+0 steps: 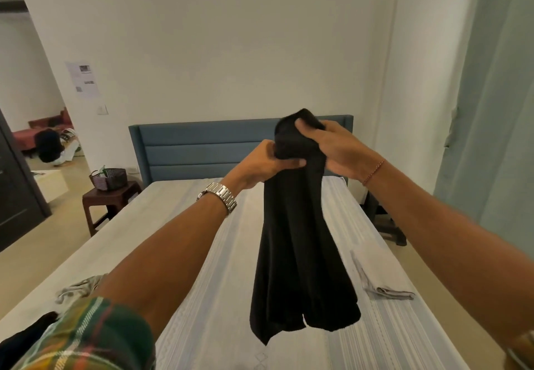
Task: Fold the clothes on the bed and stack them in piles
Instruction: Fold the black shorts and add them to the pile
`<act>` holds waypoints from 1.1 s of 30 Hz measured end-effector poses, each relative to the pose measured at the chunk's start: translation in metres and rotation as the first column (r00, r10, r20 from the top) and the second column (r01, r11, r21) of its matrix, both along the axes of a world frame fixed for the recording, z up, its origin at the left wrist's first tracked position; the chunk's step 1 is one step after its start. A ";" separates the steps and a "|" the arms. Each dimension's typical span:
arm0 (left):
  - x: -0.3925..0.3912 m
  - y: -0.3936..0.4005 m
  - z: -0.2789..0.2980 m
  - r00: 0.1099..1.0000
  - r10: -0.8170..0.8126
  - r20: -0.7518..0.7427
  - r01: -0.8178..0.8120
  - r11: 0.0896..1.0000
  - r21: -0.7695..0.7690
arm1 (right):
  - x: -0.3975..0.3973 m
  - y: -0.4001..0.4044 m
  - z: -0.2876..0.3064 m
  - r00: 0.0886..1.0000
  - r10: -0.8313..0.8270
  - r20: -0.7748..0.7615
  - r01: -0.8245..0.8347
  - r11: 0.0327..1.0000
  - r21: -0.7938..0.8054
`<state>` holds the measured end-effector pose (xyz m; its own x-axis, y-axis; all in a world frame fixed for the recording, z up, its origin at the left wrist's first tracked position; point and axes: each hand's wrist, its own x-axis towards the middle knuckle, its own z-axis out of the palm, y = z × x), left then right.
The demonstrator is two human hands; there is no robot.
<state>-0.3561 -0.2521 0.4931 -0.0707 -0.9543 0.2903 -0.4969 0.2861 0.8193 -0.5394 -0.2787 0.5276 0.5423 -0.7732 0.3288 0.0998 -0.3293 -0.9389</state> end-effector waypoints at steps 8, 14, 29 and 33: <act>0.016 -0.017 0.018 0.969 0.221 -0.110 -0.239 0.950 -0.201 | -0.022 -0.007 -0.162 0.838 -0.150 -0.525 0.079 0.985 -0.156; 0.009 -0.014 0.041 0.966 0.179 -0.187 -0.223 0.942 -0.250 | -0.019 -0.010 -0.231 0.798 -0.225 -0.559 0.228 0.972 -0.066; 0.066 0.013 0.023 0.853 0.251 0.458 -0.325 0.942 0.089 | -0.005 0.001 -0.012 0.986 -0.122 -0.114 0.141 0.974 0.178; 0.025 0.028 0.037 0.986 -0.102 0.128 0.075 0.977 0.199 | 0.010 0.005 0.006 0.963 -0.174 -0.203 0.199 0.974 0.106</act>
<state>-0.3314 -0.2238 0.5297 -0.1837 -0.9794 0.0836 -0.5881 0.1776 0.7890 -0.5289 -0.2738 0.5333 0.4279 -0.8948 0.1276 -0.1380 -0.2042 -0.9692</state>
